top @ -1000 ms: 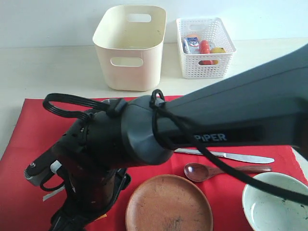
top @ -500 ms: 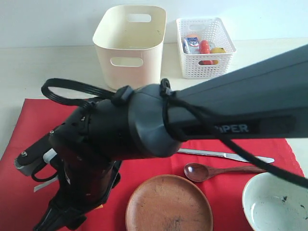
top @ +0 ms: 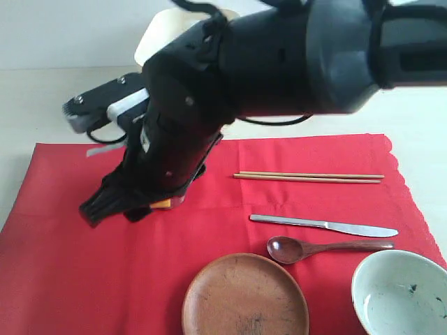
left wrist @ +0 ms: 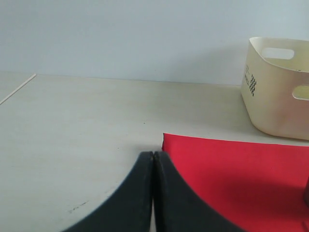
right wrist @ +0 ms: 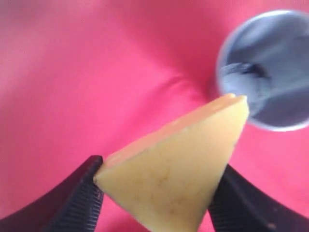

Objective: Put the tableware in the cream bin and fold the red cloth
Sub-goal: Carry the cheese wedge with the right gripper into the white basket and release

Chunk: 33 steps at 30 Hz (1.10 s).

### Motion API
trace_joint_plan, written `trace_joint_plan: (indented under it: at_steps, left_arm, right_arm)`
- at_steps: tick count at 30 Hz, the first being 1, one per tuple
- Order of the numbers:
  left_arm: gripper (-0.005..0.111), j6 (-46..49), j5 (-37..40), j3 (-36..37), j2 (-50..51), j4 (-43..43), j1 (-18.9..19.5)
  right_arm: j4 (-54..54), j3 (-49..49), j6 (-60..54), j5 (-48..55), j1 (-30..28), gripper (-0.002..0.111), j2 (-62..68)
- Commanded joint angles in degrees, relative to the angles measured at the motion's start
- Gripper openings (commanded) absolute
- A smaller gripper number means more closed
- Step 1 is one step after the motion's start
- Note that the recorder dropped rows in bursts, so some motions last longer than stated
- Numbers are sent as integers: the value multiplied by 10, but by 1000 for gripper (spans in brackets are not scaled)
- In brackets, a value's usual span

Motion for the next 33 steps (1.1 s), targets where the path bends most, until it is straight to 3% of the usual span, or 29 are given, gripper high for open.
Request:
trace_joint_plan:
  at_steps: [1, 9, 20, 33]
  left_arm:
    - [2, 1, -4, 2, -3, 4, -4]
    - [2, 1, -4, 2, -3, 4, -4]
    - [2, 1, -4, 2, -3, 4, -4]
    - [2, 1, -4, 2, -3, 4, -4]
  right_arm:
    - [-11, -25, -11, -6, -56, 0, -15]
    - [-39, -75, -11, -9, -154, 0, -15]
    - [-51, -85, -11, -88, -294, 0, 2]
    - [-51, -187, -9, -110, -384, 0, 111]
